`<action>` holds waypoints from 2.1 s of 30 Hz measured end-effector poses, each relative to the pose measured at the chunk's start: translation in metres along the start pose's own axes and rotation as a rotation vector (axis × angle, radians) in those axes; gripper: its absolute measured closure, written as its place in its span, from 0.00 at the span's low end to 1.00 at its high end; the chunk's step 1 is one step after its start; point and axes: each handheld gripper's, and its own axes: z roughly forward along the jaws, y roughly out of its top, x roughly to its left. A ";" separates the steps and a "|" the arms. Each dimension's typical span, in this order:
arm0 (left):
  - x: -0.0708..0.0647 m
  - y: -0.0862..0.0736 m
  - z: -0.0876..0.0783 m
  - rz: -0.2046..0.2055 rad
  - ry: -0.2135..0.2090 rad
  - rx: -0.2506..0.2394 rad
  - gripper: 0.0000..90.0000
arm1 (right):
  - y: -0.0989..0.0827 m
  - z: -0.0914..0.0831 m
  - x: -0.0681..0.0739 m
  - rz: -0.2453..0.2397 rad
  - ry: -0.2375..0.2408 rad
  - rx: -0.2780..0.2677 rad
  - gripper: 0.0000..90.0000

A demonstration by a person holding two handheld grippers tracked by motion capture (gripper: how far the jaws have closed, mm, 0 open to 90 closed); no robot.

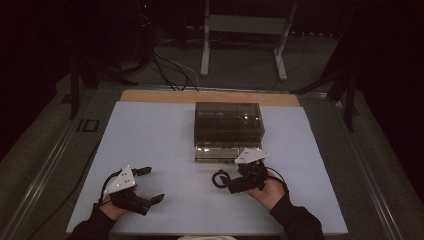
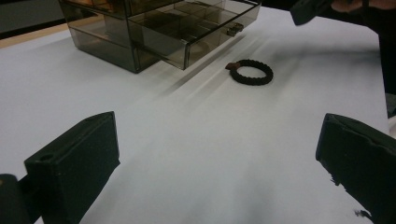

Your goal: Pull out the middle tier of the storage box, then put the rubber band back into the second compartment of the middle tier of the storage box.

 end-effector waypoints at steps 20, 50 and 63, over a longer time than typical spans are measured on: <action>0.000 0.000 0.000 0.001 -0.002 -0.002 0.01 | -0.019 0.022 0.013 0.074 0.058 0.035 0.27; -0.001 0.001 0.002 0.005 -0.008 0.001 0.01 | -0.024 0.050 0.029 -0.033 0.086 0.113 0.82; 0.000 0.001 0.002 0.004 -0.008 0.002 0.01 | -0.025 0.053 0.031 -0.073 0.081 0.126 0.92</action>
